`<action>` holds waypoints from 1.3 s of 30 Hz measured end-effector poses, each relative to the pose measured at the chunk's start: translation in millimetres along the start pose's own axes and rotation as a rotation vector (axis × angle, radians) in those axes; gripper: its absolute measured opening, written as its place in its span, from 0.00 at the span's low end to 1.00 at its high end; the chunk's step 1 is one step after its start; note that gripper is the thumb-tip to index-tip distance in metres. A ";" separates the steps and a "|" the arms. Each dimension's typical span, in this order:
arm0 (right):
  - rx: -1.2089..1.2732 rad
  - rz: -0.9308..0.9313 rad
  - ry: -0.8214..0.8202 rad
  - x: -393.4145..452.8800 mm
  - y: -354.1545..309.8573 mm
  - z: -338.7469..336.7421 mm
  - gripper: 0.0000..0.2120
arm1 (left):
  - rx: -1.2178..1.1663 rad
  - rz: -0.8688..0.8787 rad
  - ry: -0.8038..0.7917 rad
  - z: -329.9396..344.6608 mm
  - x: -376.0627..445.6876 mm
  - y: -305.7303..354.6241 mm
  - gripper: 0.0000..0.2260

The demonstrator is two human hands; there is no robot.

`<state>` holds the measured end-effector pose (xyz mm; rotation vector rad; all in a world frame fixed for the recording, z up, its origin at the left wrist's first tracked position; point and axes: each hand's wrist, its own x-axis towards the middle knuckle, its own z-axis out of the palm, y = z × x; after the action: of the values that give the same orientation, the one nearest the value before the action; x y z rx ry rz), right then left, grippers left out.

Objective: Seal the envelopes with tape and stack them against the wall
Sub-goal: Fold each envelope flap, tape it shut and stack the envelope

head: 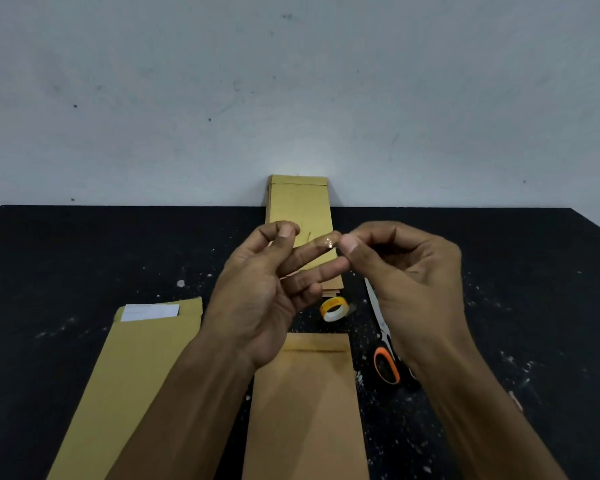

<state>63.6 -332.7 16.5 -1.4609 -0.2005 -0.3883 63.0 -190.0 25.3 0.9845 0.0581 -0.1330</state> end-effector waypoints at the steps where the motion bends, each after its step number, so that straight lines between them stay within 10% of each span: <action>1: -0.039 -0.037 0.006 -1.7 -0.6 1.3 0.01 | 0.013 0.021 0.023 1.0 -2.9 0.2 0.06; 6: -0.231 -0.199 0.046 -14.7 -8.9 3.3 0.01 | -0.019 0.098 0.203 -3.3 -15.1 -1.7 0.07; 13: -0.316 0.312 0.002 -35.5 12.3 -2.6 0.06 | 0.372 0.229 0.458 -35.1 -31.9 -37.9 0.03; 18: -0.655 0.298 0.064 -47.1 40.2 1.0 0.10 | 0.678 0.398 0.536 -52.6 -34.0 -65.1 0.04; 39: -0.900 0.146 -0.046 -57.7 65.0 7.6 0.06 | 1.098 0.586 0.470 -73.7 -27.9 -88.5 0.06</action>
<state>35.6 -313.4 -63.9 -2.3546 0.0653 -0.3374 24.0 -174.5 -85.6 2.0675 0.1294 0.6817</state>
